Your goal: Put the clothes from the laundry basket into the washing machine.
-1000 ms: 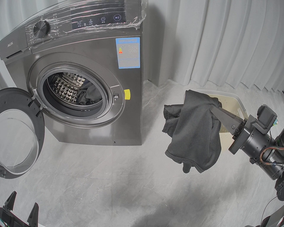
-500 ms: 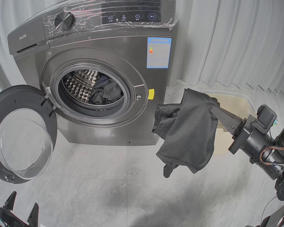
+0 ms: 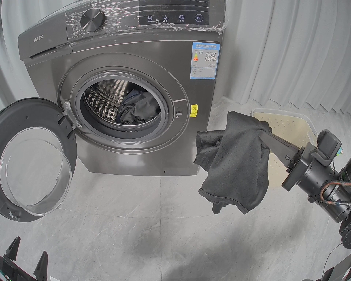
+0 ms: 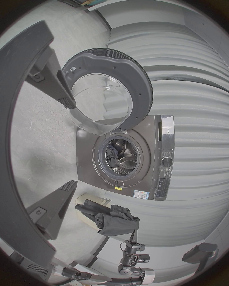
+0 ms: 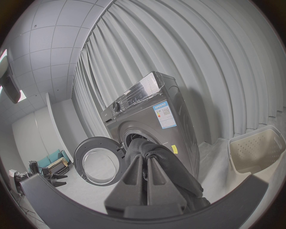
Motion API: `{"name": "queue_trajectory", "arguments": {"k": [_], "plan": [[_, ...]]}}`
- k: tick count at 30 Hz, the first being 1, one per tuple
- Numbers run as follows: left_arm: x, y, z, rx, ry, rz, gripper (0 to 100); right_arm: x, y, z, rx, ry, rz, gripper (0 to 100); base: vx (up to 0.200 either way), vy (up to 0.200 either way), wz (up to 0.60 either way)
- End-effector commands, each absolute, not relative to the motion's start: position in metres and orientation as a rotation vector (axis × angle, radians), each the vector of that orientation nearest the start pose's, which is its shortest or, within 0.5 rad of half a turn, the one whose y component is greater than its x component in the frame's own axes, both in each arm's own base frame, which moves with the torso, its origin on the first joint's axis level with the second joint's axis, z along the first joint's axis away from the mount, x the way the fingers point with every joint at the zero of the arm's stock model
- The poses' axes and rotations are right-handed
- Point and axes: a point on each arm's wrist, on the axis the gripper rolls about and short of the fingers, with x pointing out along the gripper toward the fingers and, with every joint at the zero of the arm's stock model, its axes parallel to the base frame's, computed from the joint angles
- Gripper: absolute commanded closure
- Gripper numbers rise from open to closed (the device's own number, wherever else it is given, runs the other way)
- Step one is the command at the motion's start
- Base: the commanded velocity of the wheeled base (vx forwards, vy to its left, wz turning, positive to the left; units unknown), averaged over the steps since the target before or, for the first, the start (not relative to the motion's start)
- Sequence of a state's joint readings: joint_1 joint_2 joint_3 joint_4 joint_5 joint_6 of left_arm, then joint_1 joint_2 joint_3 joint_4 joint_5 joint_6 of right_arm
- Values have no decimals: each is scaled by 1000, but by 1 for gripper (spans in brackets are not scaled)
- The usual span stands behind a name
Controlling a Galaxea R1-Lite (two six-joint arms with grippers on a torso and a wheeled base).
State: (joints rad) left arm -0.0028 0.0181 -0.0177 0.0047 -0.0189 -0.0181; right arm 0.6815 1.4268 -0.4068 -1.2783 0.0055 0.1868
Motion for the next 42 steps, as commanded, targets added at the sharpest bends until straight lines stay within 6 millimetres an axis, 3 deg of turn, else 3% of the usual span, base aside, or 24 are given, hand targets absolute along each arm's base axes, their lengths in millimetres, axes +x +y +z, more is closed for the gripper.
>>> {"name": "queue_trajectory", "arguments": {"k": [1,20,42], "plan": [[-22,0,76,-20,11,-23,0,165,134,213,267,-182,706,100,0,200,0],[-22,0,76,-18,11,-21,0,166,133,215,269,-188,698,100,0,200,0],[-22,0,76,-17,11,-23,0,166,133,212,265,-178,698,100,0,0,0]]}}
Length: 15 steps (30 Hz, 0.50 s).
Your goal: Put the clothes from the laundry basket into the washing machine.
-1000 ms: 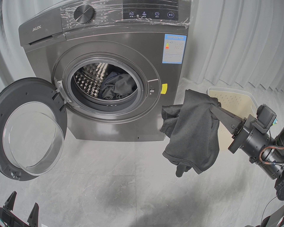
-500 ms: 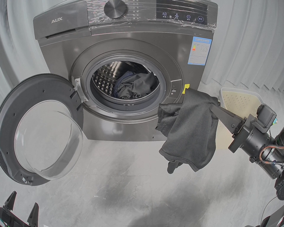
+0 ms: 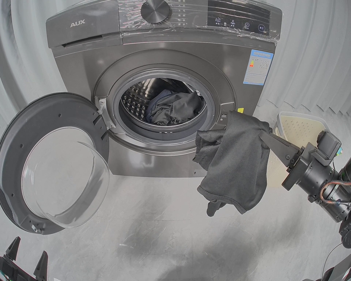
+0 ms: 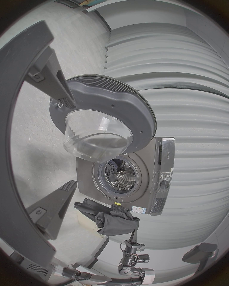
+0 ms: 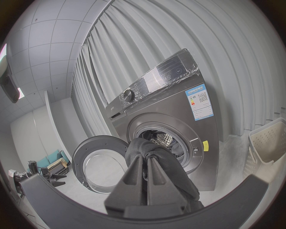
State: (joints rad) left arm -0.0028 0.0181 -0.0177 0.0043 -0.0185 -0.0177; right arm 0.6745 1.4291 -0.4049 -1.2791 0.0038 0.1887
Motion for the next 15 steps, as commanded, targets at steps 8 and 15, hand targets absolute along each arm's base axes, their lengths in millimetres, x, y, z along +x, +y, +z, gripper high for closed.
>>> {"name": "queue_trajectory", "arguments": {"k": [8,15], "plan": [[-22,0,76,-20,11,-23,0,165,133,212,264,-176,701,100,150,0,0],[-22,0,76,-20,11,-21,0,167,134,209,262,-165,700,100,0,0,0]]}}
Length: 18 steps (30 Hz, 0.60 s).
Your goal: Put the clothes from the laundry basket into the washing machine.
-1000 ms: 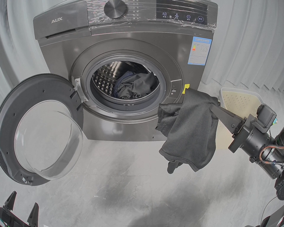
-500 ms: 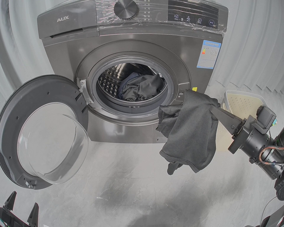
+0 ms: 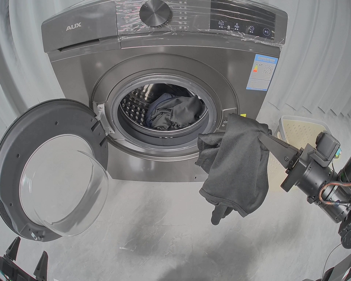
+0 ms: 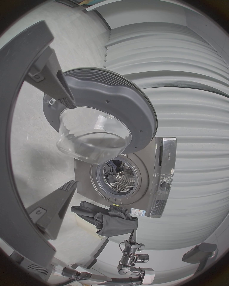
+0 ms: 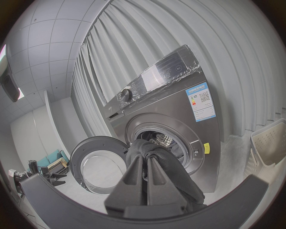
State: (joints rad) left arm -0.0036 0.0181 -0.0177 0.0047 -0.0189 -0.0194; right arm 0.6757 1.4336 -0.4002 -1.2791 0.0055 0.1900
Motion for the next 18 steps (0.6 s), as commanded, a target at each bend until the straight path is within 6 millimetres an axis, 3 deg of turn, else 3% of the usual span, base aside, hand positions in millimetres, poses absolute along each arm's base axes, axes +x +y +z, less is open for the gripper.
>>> {"name": "queue_trajectory", "arguments": {"k": [1,12,18], "plan": [[-22,0,76,-18,11,-21,0,167,134,209,262,-165,700,100,0,0,0],[-22,-1,75,-5,6,-17,0,169,153,210,291,-142,743,100,0,0,0],[-22,0,75,-20,6,-15,0,174,179,190,301,-51,739,100,0,0,0]]}}
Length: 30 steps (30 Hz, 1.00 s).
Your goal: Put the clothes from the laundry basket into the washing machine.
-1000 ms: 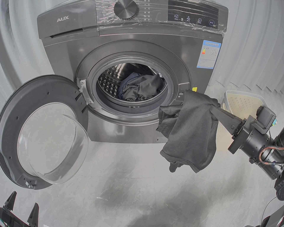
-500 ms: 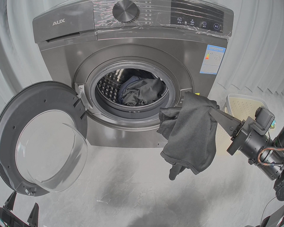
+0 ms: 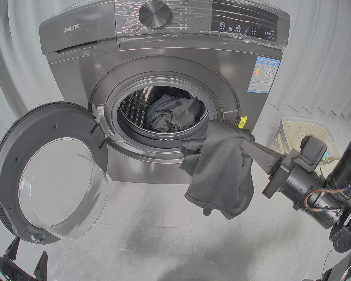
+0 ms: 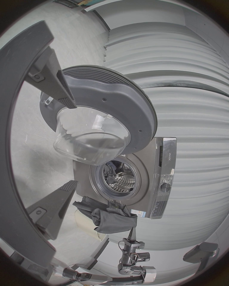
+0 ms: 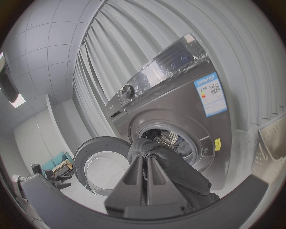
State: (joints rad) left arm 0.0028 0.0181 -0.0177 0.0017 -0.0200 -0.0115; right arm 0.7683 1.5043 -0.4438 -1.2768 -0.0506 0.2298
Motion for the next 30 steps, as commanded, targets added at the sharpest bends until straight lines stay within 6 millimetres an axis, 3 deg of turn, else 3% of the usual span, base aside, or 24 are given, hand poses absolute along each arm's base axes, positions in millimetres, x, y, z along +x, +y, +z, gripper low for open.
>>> {"name": "queue_trajectory", "arguments": {"k": [1,10,12,13,14,16,21,24,26,30], "plan": [[-22,0,75,-22,6,-15,0,175,181,189,302,-45,737,100,0,0,0],[-23,-1,78,9,-19,-26,0,198,210,194,342,-117,753,100,0,0,0],[-28,-1,99,-20,-124,-40,0,201,214,198,359,-157,762,100,0,0,0],[-28,-1,99,-20,-124,-40,0,201,214,198,359,-157,762,100,0,0,0],[-38,-3,140,-36,-237,-99,0,203,218,201,370,-184,769,100,0,0,0],[-37,-5,167,-36,-230,-201,0,202,223,205,381,-200,788,100,0,0,0],[9,-11,174,-36,26,-483,0,193,230,208,392,-204,827,100,0,0,0],[29,-11,176,-18,89,-538,0,193,229,209,395,-209,829,100,0,0,0],[57,-13,177,-6,152,-592,0,194,228,210,396,-212,829,100,0,0,0],[79,-22,175,-19,198,-705,0,193,229,208,392,-203,836,100,0,0,0]]}}
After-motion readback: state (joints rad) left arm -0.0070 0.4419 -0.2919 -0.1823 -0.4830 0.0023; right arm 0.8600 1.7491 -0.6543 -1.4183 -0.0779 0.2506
